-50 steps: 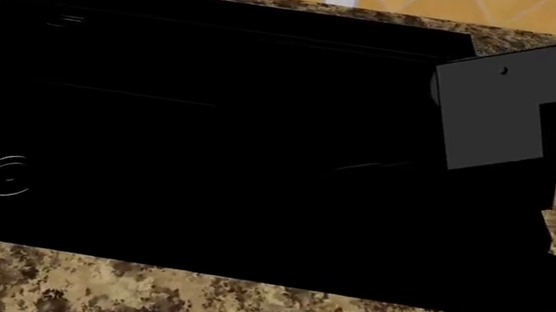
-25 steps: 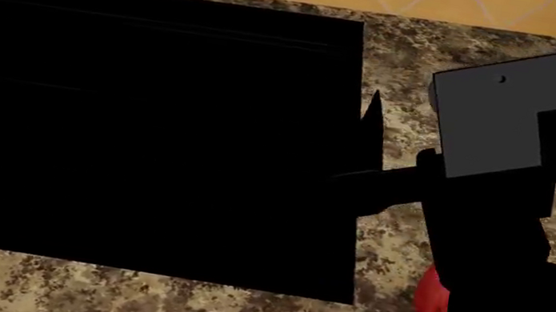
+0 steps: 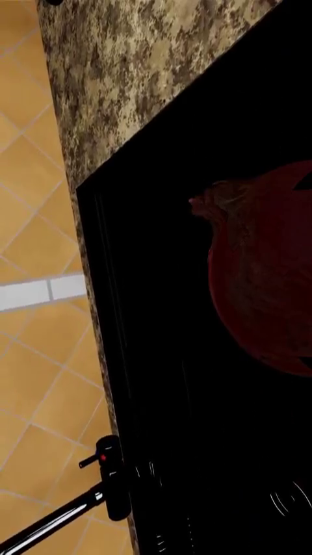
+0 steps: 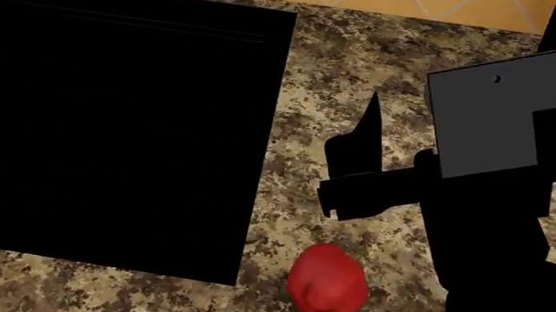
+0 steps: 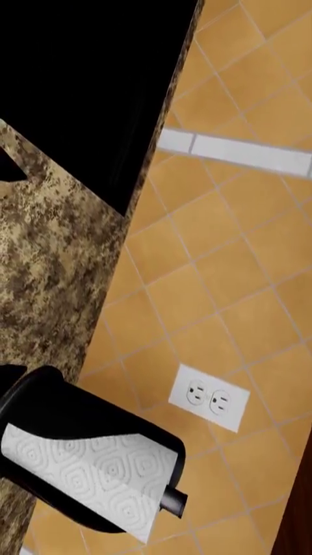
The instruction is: Place the avocado, onion, tomato and bell pepper on the cutting board.
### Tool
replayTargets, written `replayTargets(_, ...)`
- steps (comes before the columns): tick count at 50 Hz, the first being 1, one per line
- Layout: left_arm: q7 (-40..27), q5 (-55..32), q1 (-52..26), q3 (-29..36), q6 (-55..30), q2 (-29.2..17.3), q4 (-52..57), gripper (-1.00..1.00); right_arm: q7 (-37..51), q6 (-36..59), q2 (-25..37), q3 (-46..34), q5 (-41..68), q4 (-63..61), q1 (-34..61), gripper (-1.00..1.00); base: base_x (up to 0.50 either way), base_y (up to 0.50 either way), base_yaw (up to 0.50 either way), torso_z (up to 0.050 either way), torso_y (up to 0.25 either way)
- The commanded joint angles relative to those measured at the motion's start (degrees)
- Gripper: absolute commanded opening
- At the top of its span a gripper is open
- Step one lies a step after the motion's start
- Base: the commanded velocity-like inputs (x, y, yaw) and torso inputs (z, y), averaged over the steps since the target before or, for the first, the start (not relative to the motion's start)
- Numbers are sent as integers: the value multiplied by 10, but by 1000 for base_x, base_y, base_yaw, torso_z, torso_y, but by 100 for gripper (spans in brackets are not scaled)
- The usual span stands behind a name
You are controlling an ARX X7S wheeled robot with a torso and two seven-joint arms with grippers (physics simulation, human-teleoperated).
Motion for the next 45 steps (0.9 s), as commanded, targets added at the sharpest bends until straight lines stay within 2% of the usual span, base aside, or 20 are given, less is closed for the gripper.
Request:
replayTargets(1, 20, 12, 6, -13, 11, 11, 0, -100, -15, 22, -11, 12, 2, -9, 4, 100, 0, 0, 0, 0, 0)
replayTargets(6, 27, 18, 5, -11, 11, 13, -2, -100, -10, 52, -12, 14, 10, -17, 10, 100, 0, 0, 0, 0, 0)
replayTargets(12, 28, 20, 5, -10, 14, 13, -2, -100, 2, 151, -30, 39, 50, -23, 46, 100, 0, 0, 0, 0, 0)
replayTargets(13, 29, 21, 6, -9, 14, 14, -2, -100, 86, 154, -11, 47, 135, 15, 57, 100, 0, 0, 0, 0, 0)
replayTargets(16, 31, 21, 3, -8, 14, 14, -3, -100, 241, 153, 23, 48, 365, 60, 85, 100, 0, 0, 0, 0, 0)
replayTargets(26, 37, 26, 8, -8, 18, 13, -1, -100, 436, 142, 51, 27, 640, 146, 110, 100, 0, 0, 0, 0, 0)
replayTargets(31, 35, 22, 1, -5, 19, 13, -3, -100, 466, 132, 61, -3, 701, 173, 125, 100, 0, 0, 0, 0, 2)
replayTargets(37, 38, 22, 1, -6, 21, 10, -3, -100, 453, 128, 70, -30, 708, 185, 131, 100, 0, 0, 0, 0, 0)
replayTargets(45, 41, 30, 7, -6, 25, 9, -1, -100, 478, 111, 84, -60, 776, 192, 131, 100, 0, 0, 0, 0, 0)
